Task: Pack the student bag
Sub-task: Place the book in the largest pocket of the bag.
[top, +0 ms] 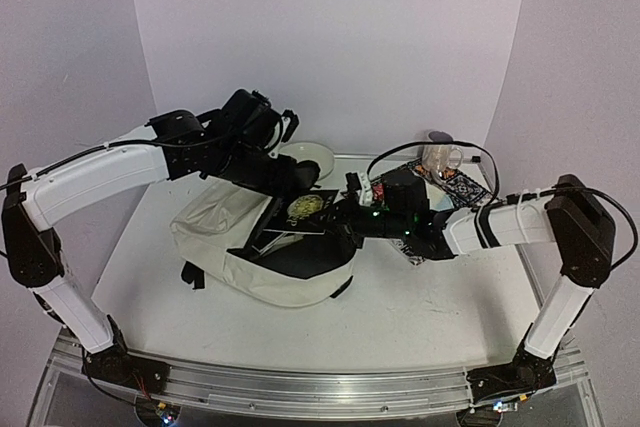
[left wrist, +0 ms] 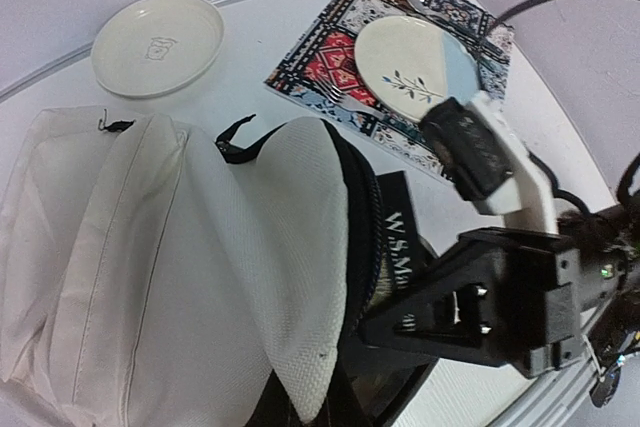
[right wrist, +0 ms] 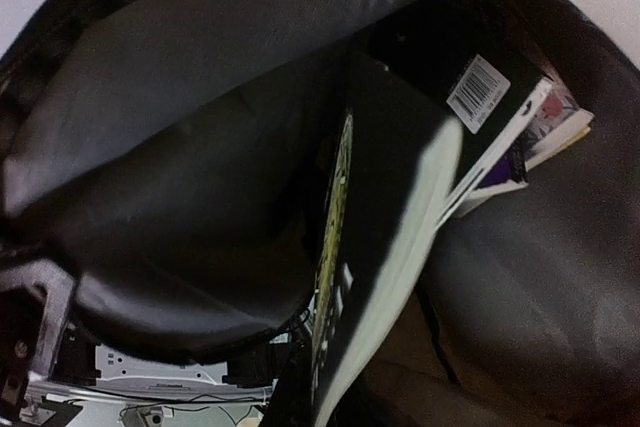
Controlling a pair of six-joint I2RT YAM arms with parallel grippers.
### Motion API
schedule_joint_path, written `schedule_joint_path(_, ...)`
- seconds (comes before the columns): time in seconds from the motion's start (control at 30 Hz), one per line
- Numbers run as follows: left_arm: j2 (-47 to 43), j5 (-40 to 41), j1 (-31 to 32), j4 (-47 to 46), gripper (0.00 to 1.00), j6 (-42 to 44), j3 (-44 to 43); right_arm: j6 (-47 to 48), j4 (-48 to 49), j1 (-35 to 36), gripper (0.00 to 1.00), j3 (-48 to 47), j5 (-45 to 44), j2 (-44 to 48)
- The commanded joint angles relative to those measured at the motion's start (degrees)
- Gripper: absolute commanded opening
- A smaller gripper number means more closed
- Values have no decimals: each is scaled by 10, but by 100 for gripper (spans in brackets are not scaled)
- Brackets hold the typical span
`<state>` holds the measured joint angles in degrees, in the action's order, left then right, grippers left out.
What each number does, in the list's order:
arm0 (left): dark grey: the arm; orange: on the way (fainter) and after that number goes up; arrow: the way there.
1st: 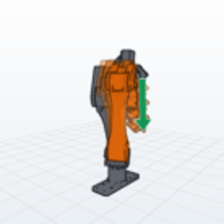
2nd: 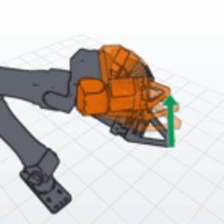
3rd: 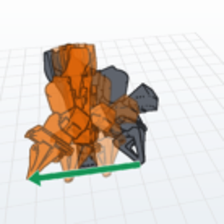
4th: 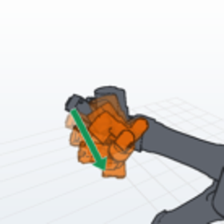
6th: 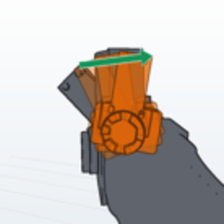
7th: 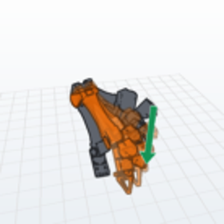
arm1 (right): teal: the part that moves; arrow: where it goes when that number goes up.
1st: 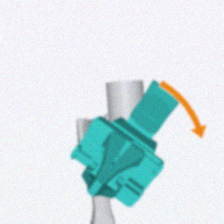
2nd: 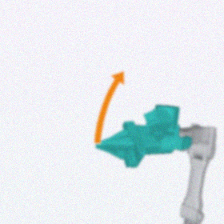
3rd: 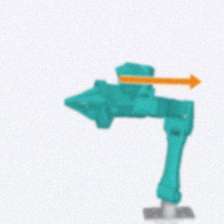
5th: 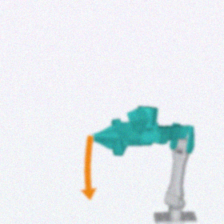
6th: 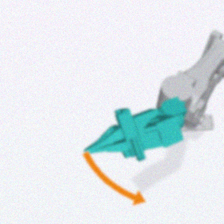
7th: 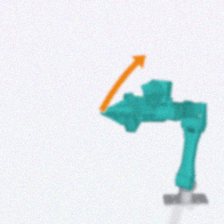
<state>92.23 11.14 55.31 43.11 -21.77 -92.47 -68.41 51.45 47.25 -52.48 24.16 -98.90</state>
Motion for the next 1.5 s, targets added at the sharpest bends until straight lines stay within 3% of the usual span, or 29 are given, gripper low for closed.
schedule_joint_path(0.0, -54, -57, 24, -51, 0, -21, 0, -38, 52, 19, 0, -43, -46, -37)
schedule_joint_path(0.2, -75, -76, 44, -66, 0, -34, 27, -53, 49, 47, 0, -83, -111, -90)
schedule_joint_path(0.43, -100, -78, 49, -86, 0, -49, 70, -40, -22, 77, 1, -163, -170, -156)
schedule_joint_path(0.57, -110, -64, 49, -92, 0, -53, 94, -10, -89, 93, 26, -206, -174, -173)
schedule_joint_path(0.77, -115, -47, 49, -99, 0, -59, 122, 34, -137, 106, 48, -181, -180, -132)
schedule_joint_path(1.03, -120, -44, 49, -106, 0, -65, 146, 98, -197, 113, 57, -147, -172, -70)
schedule_joint_path(1.2, -122, -49, 49, -109, 0, -67, 161, 130, -226, 114, 57, -134, -170, -49)
schedule_joint_path(1.47, -121, -71, 49, -113, 3, -55, 204, 256, -322, 112, 63, -93, -247, 32)
